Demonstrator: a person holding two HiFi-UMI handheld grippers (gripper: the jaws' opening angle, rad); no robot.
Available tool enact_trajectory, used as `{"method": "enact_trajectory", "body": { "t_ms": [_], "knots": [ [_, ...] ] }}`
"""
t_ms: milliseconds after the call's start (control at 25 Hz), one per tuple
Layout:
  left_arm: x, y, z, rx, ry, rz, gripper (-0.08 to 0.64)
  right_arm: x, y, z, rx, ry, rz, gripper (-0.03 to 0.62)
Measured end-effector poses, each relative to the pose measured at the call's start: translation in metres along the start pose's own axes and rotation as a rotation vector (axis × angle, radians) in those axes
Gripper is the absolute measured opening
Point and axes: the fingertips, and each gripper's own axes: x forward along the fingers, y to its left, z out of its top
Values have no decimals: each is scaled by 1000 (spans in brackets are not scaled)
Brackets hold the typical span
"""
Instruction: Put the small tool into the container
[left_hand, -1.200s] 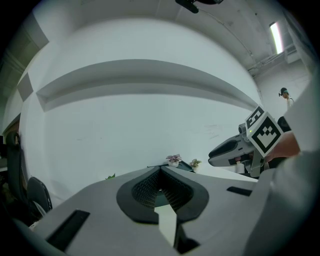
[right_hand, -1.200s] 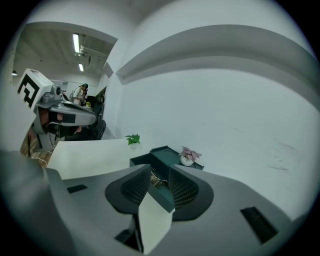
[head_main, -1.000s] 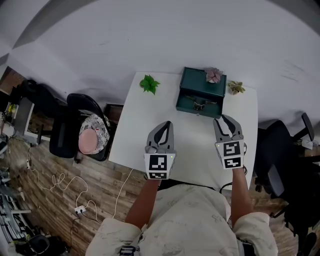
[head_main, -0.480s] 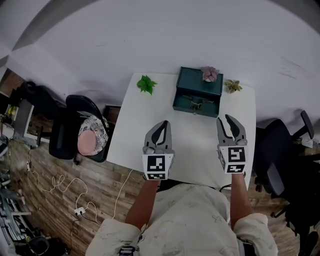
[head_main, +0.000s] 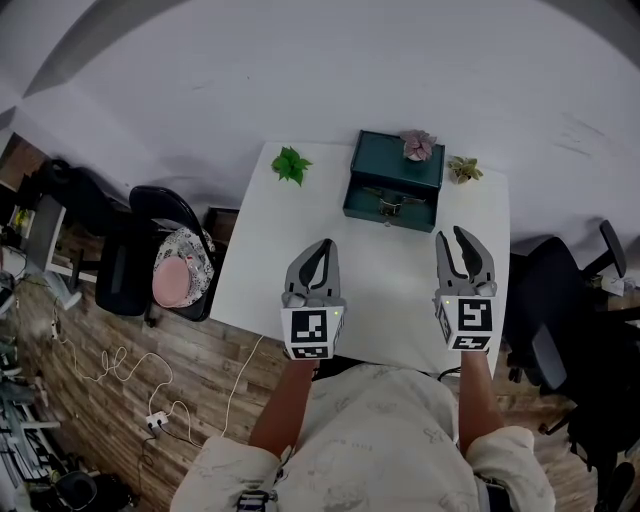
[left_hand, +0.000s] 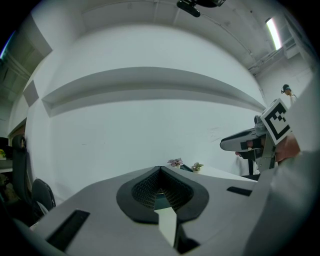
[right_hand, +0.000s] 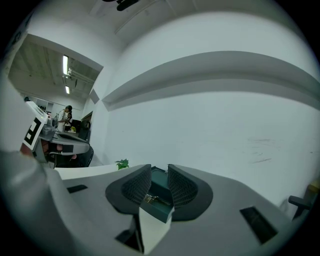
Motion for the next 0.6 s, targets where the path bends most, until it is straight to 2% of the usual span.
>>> {"method": "enact_trajectory", "body": {
  "t_ms": [600],
  "knots": [
    [0, -3, 3, -3, -5, -12, 5, -4, -1, 1, 4, -7, -11, 106]
  ]
}}
